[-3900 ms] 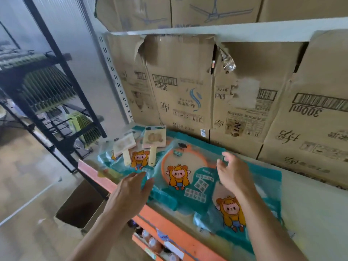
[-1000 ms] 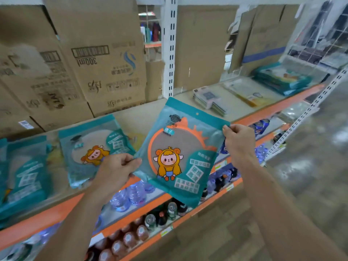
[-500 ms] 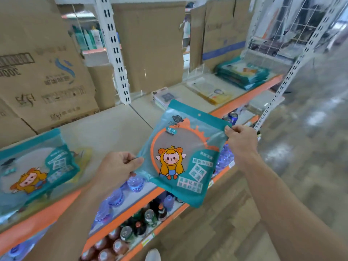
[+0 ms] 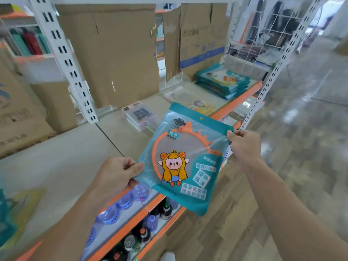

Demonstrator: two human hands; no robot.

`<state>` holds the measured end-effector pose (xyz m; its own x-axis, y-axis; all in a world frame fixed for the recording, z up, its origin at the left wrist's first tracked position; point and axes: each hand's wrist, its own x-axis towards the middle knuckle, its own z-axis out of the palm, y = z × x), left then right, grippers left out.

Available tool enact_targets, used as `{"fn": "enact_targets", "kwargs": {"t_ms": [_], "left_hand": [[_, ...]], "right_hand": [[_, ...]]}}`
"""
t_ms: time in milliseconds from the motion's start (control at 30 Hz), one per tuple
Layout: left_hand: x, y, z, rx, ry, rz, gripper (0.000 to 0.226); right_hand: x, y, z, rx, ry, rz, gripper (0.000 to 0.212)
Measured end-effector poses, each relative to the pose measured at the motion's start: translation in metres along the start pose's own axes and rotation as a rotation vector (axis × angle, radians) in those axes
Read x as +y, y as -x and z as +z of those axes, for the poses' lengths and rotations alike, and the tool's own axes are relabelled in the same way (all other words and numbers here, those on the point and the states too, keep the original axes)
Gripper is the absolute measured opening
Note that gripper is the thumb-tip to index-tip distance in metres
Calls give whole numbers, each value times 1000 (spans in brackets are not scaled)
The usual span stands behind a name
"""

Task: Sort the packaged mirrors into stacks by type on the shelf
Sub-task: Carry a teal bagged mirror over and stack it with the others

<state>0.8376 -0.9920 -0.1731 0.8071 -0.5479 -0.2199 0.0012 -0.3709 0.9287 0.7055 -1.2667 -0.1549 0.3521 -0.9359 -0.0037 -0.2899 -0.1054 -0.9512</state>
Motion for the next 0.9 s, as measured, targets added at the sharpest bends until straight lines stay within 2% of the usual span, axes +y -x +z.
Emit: {"fn": "enact_targets", "kwargs": {"t_ms": [200,400,633,767,900], "left_hand": [[15,-45,15,-28,57,14,27],[28,-75,37,-39,53,46,27],[33,-102,69,-115,98,-65,21],[51,-109,100,-94,26,-39,16],[73,-114,139,-53,20,-30,22]], "right_hand": [[-2,-47,8,28,7,39,41],[1,-82,5,70,-15,44,37],[13,-121,-9,89,-47,61,36],[21,-152,-27,46,-36,63,39],[24,-184,-52,30,-74,60,37]]}}
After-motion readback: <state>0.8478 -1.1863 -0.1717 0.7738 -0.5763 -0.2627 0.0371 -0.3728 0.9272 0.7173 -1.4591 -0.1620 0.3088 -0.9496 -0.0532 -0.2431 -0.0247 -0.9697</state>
